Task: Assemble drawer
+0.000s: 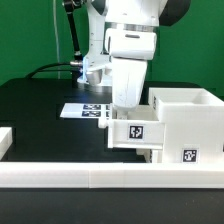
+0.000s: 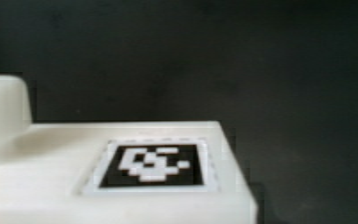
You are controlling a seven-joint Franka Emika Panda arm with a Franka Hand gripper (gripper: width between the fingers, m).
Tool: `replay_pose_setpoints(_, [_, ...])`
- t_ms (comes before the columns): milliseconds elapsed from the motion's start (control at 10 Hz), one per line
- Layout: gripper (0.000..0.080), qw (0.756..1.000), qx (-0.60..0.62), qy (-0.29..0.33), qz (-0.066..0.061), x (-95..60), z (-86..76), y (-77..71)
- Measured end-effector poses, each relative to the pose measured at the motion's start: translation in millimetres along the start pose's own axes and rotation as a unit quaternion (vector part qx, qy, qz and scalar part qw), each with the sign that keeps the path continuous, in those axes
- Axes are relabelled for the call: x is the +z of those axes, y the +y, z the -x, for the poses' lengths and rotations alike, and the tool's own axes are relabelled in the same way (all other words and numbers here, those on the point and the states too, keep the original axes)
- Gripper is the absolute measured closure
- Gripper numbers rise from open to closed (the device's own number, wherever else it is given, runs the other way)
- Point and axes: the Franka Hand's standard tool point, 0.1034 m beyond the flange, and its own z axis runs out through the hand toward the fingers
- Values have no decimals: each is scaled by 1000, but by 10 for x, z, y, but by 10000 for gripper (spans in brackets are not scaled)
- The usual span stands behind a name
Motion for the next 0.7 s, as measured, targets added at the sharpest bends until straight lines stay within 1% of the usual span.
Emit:
replay_pose_setpoints(500, [757,1000,-5,1,2,4,2,-8])
replay_pose_setpoints(600, [757,1000,-10,-1,-4,4,10,-18])
replay_pose_setpoints(700, [757,1000,-10,-1,-3,7,12,-19])
